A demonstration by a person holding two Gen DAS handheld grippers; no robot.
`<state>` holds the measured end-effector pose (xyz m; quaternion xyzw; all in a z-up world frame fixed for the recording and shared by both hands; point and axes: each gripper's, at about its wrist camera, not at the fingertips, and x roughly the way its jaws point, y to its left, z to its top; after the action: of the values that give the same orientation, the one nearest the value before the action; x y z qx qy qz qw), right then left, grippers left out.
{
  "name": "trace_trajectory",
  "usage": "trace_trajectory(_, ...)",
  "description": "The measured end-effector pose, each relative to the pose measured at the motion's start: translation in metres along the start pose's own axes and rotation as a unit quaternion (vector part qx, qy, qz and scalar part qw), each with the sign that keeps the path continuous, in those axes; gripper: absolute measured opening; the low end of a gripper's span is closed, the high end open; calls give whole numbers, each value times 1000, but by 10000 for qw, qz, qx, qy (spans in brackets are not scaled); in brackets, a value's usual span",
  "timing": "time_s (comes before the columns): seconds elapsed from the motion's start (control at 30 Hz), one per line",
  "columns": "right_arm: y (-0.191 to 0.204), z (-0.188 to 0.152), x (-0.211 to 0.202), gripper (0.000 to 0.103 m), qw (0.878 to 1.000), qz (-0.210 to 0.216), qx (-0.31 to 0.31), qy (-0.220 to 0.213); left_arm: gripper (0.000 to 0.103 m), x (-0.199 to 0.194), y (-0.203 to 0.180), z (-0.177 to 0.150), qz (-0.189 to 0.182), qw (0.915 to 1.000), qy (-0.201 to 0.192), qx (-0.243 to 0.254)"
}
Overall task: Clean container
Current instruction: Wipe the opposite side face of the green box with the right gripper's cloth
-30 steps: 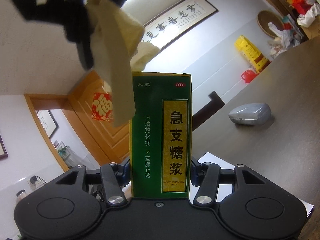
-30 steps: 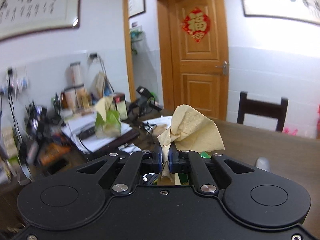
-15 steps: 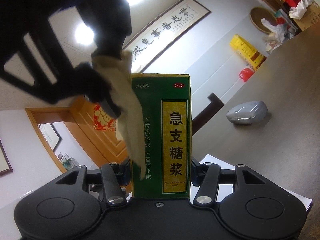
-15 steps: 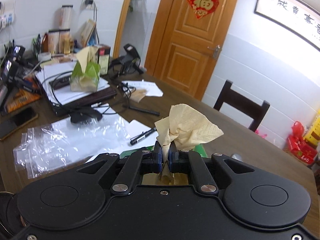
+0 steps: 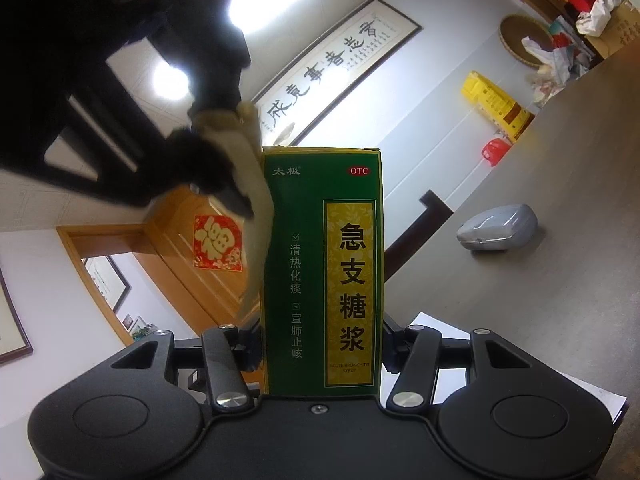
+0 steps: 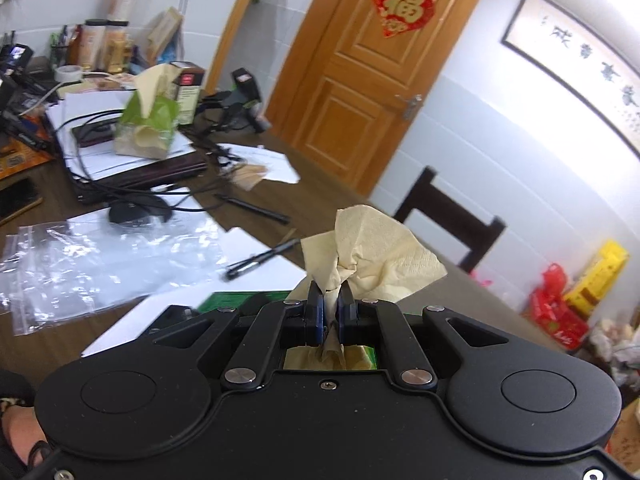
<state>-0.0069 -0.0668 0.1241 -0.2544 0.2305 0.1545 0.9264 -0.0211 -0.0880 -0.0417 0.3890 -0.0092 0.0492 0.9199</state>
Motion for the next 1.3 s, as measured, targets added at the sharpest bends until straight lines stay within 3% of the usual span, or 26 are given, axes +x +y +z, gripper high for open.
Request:
trace_trajectory(0.4, 10, 15, -12, 6, 9994, -47, -24, -346, 51, 5, 1, -2, 158, 9999, 40, 11)
trace_trajectory(0.6, 15, 15, -8, 6, 9980, -498, -314, -240, 51, 4, 1, -3, 201, 9998, 61, 36)
trace_trajectory(0.87, 32, 13, 14, 6, 9990, -276, -326, 118, 51, 2, 0, -3, 306, 9995, -21, 88)
trace_trajectory(1.1, 47, 30, -4, 6, 9994, -125, -164, -266, 51, 1, -5, -4, 339, 9991, -88, 223)
trace_trajectory(1.3, 77, 42, 11, 6, 9975, -101, -704, 2, 51, 2, -11, -6, 431, 9980, -119, 436)
